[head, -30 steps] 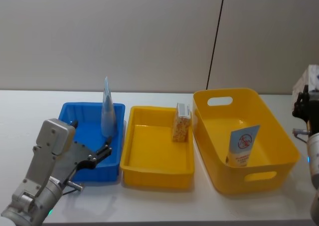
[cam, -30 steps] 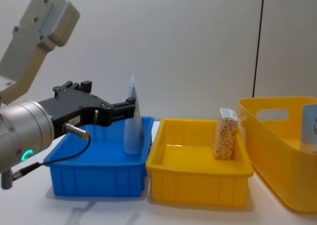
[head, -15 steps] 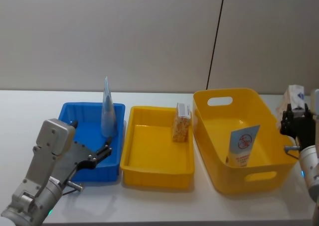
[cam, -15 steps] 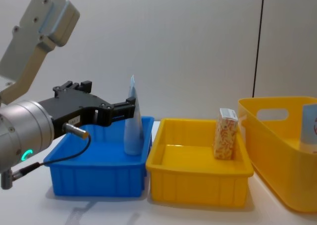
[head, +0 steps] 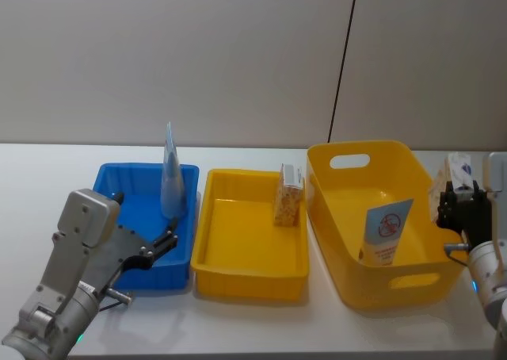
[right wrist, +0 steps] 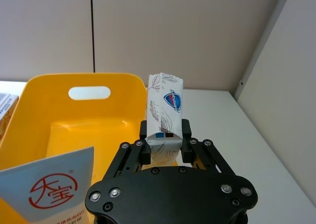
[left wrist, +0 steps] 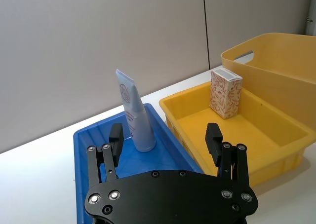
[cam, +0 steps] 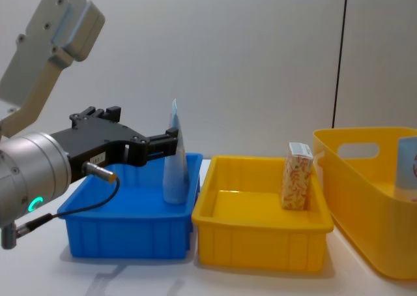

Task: Bimanual collaborative sorting of washing and personal care products

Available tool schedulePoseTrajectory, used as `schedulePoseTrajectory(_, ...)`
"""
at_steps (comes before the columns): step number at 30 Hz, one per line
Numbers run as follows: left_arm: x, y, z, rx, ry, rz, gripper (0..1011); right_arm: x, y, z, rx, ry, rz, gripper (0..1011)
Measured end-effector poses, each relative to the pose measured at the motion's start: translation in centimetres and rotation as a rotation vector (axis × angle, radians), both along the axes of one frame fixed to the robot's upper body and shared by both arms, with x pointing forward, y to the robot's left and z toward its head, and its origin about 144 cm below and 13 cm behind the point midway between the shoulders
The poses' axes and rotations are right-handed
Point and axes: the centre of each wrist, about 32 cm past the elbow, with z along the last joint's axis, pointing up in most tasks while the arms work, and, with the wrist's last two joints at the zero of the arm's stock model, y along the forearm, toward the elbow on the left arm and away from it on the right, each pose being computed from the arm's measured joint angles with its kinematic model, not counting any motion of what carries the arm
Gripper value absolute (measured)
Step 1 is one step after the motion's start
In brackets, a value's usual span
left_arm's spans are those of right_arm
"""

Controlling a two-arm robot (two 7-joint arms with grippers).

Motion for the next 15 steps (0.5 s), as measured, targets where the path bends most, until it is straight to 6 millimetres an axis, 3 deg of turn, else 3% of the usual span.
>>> schedulePoseTrajectory(9, 0.00, 0.00, 0.00, 0.000, 0.000, 0.000, 1001, 0.05, 0.05, -0.23, 0.011, 0.028, -0.012, 310)
schedulePoseTrajectory(15, 0.00, 0.00, 0.00, 0.000, 0.000, 0.000, 1001, 0.08, 0.07, -0.29, 0.014, 0.038, -0.017, 478)
